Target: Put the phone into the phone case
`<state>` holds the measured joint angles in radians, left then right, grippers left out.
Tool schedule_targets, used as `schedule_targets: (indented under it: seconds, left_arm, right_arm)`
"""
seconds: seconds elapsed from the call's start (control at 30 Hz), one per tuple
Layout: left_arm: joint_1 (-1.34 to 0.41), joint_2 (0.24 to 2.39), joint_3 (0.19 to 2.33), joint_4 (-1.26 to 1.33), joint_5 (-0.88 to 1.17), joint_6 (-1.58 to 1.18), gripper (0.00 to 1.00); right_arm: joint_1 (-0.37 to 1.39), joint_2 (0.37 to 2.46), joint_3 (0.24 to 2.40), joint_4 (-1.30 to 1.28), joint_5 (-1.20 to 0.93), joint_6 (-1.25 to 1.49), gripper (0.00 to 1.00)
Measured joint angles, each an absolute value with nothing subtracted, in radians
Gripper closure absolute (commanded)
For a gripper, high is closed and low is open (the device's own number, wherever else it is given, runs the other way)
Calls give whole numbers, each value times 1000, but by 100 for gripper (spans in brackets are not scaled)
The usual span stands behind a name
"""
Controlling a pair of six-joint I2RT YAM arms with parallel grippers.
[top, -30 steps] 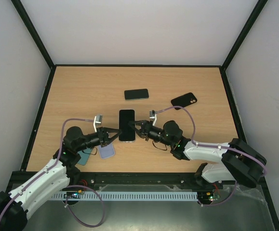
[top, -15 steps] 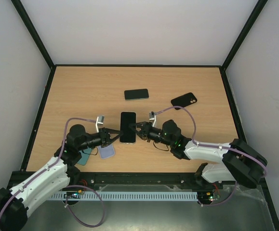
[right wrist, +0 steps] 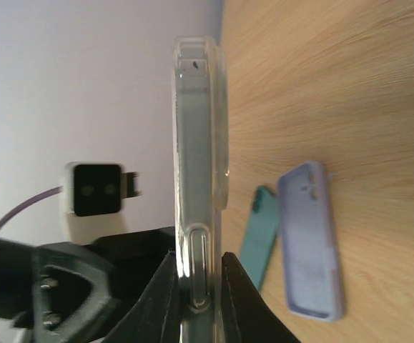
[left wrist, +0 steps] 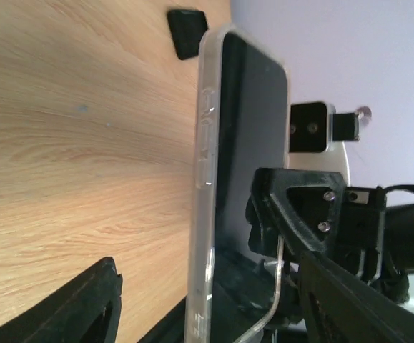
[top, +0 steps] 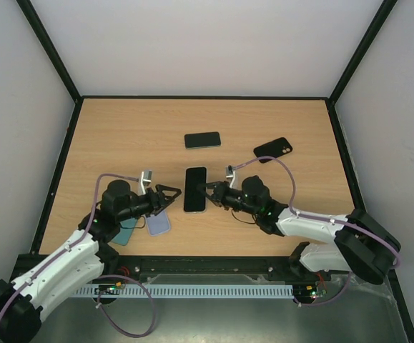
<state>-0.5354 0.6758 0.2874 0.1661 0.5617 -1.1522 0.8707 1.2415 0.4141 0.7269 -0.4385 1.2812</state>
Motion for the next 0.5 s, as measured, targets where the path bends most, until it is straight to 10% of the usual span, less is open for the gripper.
schedule_targets:
  seconds: [0.5]
  left_arm:
    - [-480, 736, 379, -273, 241, -1066, 4]
  right_arm:
    - [756, 1454, 410, 573, -440, 1125, 89]
